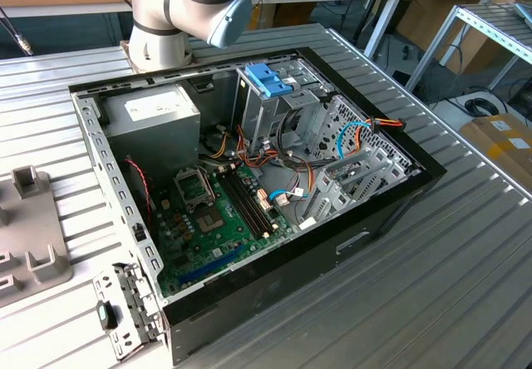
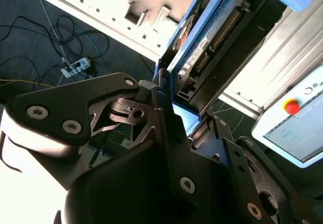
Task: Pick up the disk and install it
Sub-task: 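Pick up the disk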
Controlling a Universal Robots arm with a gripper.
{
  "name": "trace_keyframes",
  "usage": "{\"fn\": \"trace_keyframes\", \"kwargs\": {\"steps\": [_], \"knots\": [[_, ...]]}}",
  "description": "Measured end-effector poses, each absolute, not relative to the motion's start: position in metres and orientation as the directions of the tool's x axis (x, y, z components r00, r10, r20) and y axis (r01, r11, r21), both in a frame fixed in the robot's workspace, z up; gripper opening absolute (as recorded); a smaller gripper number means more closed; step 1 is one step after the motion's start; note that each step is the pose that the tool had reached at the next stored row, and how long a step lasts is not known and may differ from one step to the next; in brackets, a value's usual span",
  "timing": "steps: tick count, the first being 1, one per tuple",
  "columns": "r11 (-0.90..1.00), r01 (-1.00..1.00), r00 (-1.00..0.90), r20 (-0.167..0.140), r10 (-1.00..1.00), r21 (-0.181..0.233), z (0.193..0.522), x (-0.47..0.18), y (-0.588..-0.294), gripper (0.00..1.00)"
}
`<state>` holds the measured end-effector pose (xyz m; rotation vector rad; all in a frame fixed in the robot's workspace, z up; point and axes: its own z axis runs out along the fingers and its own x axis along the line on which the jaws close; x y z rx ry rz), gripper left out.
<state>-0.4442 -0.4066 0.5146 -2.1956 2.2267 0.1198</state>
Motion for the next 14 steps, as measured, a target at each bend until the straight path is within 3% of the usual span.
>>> {"fn": "trace_keyframes", "kwargs": {"steps": [14], "knots": [[0.013,-0.999,-0.016,-0.062,-0.998,0.046,0.5143,-0.4441,-0.4105,0.37]]}}
